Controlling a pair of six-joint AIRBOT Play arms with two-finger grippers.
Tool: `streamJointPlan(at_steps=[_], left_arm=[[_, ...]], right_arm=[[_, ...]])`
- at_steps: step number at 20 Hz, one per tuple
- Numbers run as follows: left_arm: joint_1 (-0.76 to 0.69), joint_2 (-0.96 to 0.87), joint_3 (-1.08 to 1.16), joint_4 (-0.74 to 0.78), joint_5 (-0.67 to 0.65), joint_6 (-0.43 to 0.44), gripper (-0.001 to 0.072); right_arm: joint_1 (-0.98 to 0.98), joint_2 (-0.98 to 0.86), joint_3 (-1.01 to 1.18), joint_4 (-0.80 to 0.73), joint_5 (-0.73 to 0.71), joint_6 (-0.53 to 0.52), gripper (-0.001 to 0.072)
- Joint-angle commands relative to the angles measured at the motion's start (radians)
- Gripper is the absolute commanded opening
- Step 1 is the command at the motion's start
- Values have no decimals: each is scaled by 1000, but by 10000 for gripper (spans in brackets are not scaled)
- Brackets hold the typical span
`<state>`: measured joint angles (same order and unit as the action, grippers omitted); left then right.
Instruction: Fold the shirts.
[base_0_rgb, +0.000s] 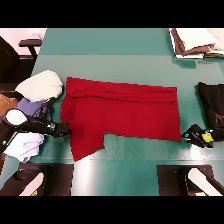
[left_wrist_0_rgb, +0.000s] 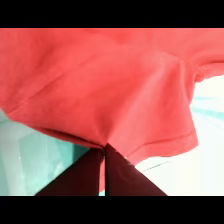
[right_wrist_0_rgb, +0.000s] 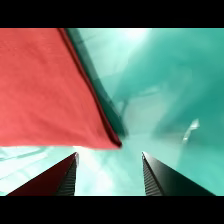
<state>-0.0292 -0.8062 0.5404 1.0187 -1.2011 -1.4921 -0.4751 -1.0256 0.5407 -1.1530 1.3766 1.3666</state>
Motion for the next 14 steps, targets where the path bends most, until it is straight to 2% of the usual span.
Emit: streamJointPlan(at_steps=[1,4,5,7,10,12,14], left_arm=[[0,6,1,-2,-8,1,30],[0,6,1,-2,-19,1,30],[0,6,1,0,-35,0,29],[0,27,3,13,-76,-1,28],[0,169,4,85,-163,-69,27],[0,249,6,82,-271,-93,28],[0,288,29,53,-366,-106,28]], right_arm=[[45,-64,-40,90,-112,-11,431],[160,-129,28,113,-150,-9,315],[196,-149,49,110,-144,-10,190],[259,-163,88,83,-117,-14,20],[293,-79,136,-28,-21,-14,22],[293,23,170,-114,66,-10,21],[293,130,200,-212,134,37,21]])
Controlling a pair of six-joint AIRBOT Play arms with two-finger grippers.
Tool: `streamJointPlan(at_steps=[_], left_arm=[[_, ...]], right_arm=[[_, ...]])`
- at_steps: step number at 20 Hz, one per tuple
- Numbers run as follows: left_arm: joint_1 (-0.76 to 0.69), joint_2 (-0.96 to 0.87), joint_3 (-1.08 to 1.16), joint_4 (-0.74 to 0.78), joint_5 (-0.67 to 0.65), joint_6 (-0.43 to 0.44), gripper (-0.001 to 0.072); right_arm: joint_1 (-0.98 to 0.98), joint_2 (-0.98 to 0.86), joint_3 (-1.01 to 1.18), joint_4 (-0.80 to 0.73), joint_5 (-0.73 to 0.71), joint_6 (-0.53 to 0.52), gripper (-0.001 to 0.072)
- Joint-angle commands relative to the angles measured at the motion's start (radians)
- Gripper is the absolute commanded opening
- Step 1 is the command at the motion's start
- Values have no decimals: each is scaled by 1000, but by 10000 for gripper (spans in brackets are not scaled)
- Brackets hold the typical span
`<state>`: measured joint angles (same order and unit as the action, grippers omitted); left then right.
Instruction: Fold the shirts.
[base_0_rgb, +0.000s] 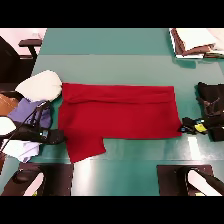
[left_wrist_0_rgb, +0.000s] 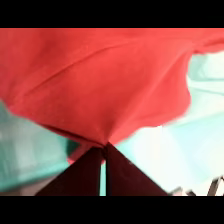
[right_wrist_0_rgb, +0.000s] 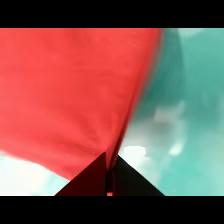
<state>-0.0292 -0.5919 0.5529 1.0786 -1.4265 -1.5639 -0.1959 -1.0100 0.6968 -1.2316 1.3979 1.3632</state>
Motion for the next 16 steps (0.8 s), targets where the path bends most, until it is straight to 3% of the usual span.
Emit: streamJointPlan(at_steps=[1,6,10,16], left_arm=[[0,72,38,-11,-169,-34,28],[0,-32,126,-6,17,37,28],[0,-315,263,6,209,158,29],[0,-709,539,46,356,211,31]], right_arm=[[14,154,62,-154,137,43,21],[40,102,192,-101,111,61,20],[145,-142,362,-93,-6,92,21],[164,-502,667,60,-55,93,21]])
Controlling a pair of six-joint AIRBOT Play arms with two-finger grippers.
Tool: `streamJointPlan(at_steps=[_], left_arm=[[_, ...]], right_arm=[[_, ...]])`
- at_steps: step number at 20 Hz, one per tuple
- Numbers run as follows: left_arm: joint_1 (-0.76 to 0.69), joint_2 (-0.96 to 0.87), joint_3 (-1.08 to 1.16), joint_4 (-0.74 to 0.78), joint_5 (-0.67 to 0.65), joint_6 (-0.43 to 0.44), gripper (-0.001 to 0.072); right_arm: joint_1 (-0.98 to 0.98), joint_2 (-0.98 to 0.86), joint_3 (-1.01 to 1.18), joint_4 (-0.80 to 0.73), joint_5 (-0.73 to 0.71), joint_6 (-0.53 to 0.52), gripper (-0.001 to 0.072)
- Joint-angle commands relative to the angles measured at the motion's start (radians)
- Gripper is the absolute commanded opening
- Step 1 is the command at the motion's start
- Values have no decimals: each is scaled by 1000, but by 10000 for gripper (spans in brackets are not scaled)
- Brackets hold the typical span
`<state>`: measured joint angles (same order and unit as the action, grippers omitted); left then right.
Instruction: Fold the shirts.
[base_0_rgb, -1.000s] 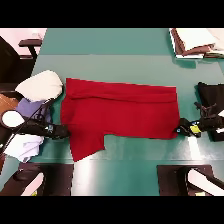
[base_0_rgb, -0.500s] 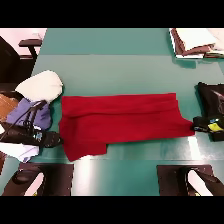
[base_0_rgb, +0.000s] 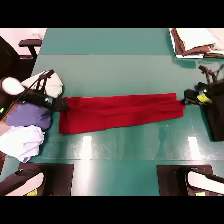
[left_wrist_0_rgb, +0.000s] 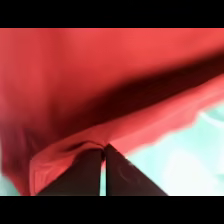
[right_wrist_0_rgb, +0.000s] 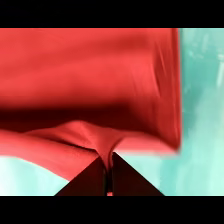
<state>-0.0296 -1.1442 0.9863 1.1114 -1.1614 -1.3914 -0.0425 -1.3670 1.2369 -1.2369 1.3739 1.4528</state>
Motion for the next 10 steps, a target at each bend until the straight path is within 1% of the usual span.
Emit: streamJointPlan(at_steps=[1,2,3,4,5,6,8,9,10], left_arm=[[0,-190,124,13,115,39,31],[0,-208,133,14,133,39,33],[0,-214,137,14,153,39,93],[0,-214,140,12,172,35,365],[0,-214,150,11,172,27,548],[0,-214,167,11,151,27,551],[0,-214,211,10,72,27,550],[0,-214,226,2,34,27,521],[0,-214,229,-18,11,28,322]], right_arm=[[11,-182,161,66,-30,3,22],[11,-214,192,68,-30,2,24],[10,-240,218,69,-25,-14,51],[4,-260,244,71,-13,-43,260],[-4,-271,260,87,8,-72,398],[-21,-268,257,121,26,-122,405],[-71,-234,209,142,37,-176,415],[-106,-216,175,145,34,-180,486],[-146,-201,134,146,24,-180,578]])
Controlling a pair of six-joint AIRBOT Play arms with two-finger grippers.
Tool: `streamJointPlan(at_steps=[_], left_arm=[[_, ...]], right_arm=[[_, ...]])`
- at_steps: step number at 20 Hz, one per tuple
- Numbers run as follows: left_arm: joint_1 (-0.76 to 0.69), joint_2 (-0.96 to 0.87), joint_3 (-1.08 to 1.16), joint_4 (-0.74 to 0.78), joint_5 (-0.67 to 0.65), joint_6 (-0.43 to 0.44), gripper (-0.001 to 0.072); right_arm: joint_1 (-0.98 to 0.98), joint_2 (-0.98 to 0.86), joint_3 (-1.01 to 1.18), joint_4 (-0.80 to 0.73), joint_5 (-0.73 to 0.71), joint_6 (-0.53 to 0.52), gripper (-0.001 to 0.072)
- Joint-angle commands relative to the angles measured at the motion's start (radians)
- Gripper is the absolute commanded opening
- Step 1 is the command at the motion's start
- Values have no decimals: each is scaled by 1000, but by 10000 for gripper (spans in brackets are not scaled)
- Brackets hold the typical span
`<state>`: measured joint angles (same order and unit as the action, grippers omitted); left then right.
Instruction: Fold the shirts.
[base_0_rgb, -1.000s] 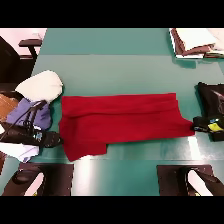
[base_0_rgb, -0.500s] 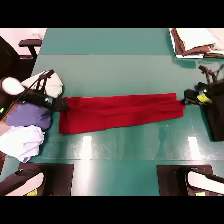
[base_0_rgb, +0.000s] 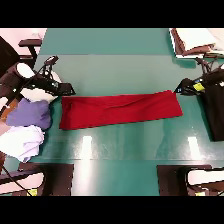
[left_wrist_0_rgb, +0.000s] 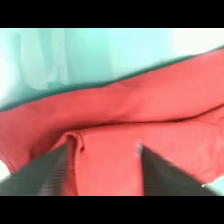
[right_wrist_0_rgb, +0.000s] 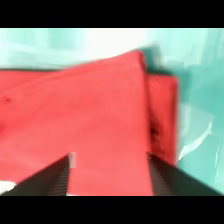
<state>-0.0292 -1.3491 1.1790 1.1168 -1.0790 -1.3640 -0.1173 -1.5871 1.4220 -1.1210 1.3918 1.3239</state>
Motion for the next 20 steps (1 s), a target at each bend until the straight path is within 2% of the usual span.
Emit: streamJointPlan(at_steps=[1,2,5,6,9,10,11,12,14,15,20], left_arm=[[0,-9,36,-55,-90,6,89],[-2,-9,35,-86,-95,13,32],[-31,-9,35,-116,-74,11,31],[-91,-10,35,-115,-23,5,31],[-183,-34,36,-116,50,-67,31],[-213,-51,36,-117,76,-80,31],[-240,-69,37,-127,100,-80,31],[-266,-89,37,-149,127,-80,30],[-314,-136,54,-190,163,-80,30],[-334,-166,77,-195,167,-80,30],[-436,-360,265,-198,171,-98,30]], right_arm=[[-110,25,-89,31,-4,-51,579],[-150,21,-125,32,-11,-53,578],[-213,-14,-179,106,-7,-116,578],[-235,-72,-191,188,-1,-145,577],[-188,-143,-175,270,-6,-166,571],[-158,-166,-160,274,-4,-166,533],[-125,-187,-142,274,0,-166,459],[-100,-201,-129,274,0,-167,359],[-66,-210,-101,275,14,-177,101],[-58,-204,-80,289,33,-196,22],[-14,-60,69,430,122,-170,20]])
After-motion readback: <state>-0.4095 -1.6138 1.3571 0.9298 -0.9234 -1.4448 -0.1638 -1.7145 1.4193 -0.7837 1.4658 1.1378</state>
